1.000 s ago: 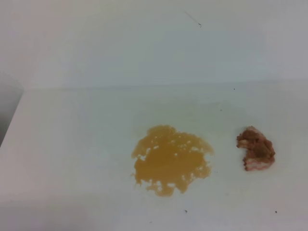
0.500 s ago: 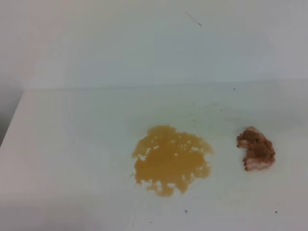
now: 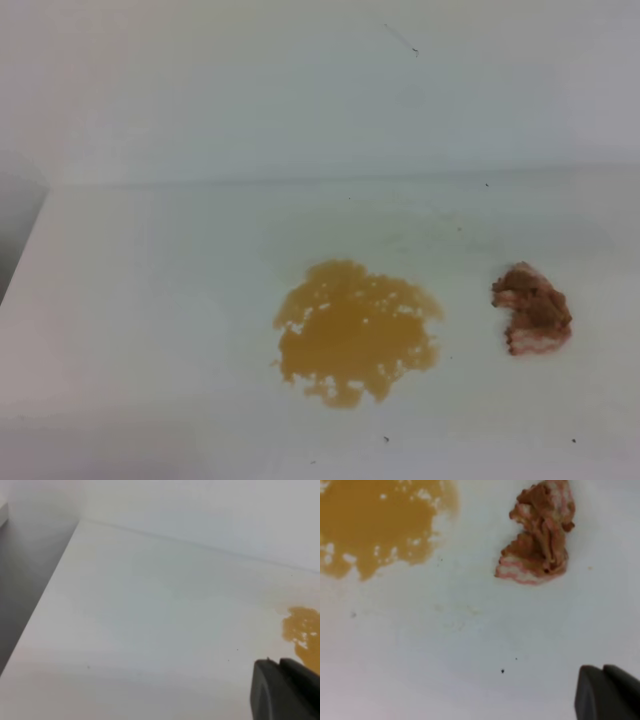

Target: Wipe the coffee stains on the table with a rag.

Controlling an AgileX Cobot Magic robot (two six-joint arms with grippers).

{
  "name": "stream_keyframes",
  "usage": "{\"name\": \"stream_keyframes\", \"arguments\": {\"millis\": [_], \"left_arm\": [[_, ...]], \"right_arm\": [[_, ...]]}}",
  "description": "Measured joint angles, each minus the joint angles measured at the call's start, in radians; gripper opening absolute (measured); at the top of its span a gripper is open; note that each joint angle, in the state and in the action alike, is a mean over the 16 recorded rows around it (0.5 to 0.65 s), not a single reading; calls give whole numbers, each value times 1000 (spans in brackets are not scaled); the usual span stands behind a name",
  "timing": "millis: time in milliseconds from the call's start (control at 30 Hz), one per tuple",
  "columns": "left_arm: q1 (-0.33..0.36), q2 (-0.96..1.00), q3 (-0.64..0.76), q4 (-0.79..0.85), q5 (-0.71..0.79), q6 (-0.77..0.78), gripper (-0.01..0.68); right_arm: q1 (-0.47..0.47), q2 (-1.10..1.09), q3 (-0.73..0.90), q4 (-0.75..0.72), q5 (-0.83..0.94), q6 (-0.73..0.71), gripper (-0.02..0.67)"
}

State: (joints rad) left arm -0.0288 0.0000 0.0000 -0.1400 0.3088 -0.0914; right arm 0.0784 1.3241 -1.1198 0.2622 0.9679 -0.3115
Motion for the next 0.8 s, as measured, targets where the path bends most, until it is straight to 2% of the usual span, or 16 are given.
{"name": "stream_keyframes", "arguments": {"millis": [167, 300, 800], "left_arm": [[0, 0, 0, 0, 0, 0, -3], [0, 0, 0, 0, 0, 0, -3], [0, 0, 0, 0, 0, 0, -3]], "right_arm": [[26, 89, -117, -55, 57, 38, 7], [45, 157, -188, -66, 74, 48, 48], [68, 403, -248, -34, -42, 31, 400]]}}
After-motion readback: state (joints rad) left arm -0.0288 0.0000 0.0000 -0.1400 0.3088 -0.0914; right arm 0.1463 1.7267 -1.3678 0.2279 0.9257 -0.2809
